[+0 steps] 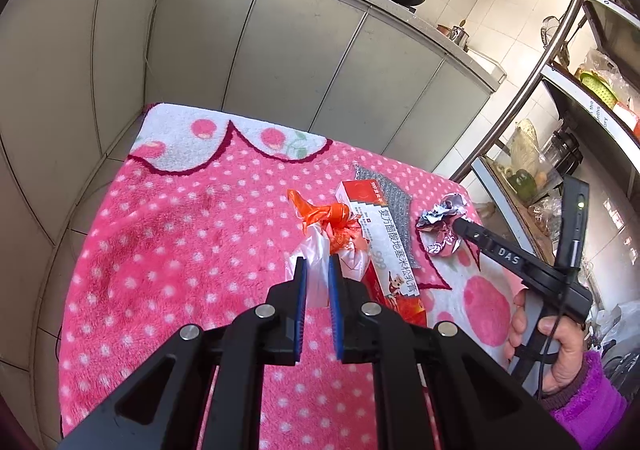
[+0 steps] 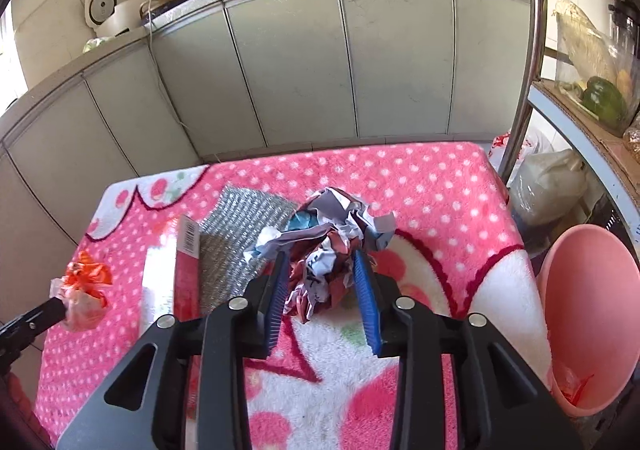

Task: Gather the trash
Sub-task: 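Grasp the orange-tied plastic bag with the left tool while the right grasps crumpled paper, then carry the plastic bag and crumpled paper over the pink bucket, then open both tools to drop the bag and paper into the bucket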

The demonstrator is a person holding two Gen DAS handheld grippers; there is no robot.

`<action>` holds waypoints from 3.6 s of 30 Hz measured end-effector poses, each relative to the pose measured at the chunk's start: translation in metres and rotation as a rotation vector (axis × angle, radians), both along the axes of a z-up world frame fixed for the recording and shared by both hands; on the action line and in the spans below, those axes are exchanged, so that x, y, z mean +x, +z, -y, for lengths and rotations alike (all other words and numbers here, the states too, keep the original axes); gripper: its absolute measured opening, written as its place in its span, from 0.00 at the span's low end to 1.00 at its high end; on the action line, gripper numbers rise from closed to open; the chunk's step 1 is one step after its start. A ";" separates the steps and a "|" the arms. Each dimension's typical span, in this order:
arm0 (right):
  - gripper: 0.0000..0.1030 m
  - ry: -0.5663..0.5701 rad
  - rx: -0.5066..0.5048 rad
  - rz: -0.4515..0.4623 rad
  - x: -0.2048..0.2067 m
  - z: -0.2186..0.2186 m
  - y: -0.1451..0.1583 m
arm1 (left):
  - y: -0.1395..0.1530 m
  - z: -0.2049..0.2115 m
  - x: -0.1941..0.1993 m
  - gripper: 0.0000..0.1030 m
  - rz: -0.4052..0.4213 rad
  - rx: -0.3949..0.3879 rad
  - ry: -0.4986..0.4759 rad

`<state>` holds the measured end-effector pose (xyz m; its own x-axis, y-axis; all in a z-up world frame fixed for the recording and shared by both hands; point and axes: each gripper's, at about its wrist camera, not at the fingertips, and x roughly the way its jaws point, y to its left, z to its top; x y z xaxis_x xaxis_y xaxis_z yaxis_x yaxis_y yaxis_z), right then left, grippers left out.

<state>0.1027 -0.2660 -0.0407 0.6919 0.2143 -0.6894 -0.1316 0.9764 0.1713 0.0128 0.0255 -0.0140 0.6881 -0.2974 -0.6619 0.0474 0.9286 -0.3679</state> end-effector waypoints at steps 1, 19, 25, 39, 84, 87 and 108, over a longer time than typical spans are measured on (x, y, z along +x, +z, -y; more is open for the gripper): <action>0.29 -0.005 0.015 0.000 -0.001 0.004 -0.001 | 0.001 0.001 -0.001 0.09 0.001 0.002 -0.002; 0.20 0.018 0.149 0.063 -0.082 0.056 0.035 | 0.025 0.046 -0.019 0.09 0.048 0.021 -0.074; 0.20 -0.022 0.147 0.095 -0.108 0.082 0.040 | 0.032 0.079 -0.022 0.09 0.065 0.022 -0.138; 0.20 -0.337 0.164 0.102 -0.147 0.211 0.021 | 0.052 0.222 -0.014 0.10 0.113 0.087 -0.426; 0.28 -0.432 0.115 -0.036 -0.120 0.269 -0.028 | -0.011 0.387 0.040 0.32 -0.023 0.168 -0.616; 0.28 -0.415 0.117 -0.026 -0.121 0.263 -0.021 | -0.002 0.376 0.035 0.41 -0.009 0.160 -0.595; 0.35 -0.167 0.116 -0.021 -0.124 0.153 0.001 | 0.025 0.205 0.012 0.63 0.019 0.248 -0.126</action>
<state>-0.0212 -0.4186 -0.0396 0.7101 0.1765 -0.6816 0.0351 0.9580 0.2846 0.0249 -0.1791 0.0115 0.6691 -0.2119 -0.7123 0.1729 0.9766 -0.1281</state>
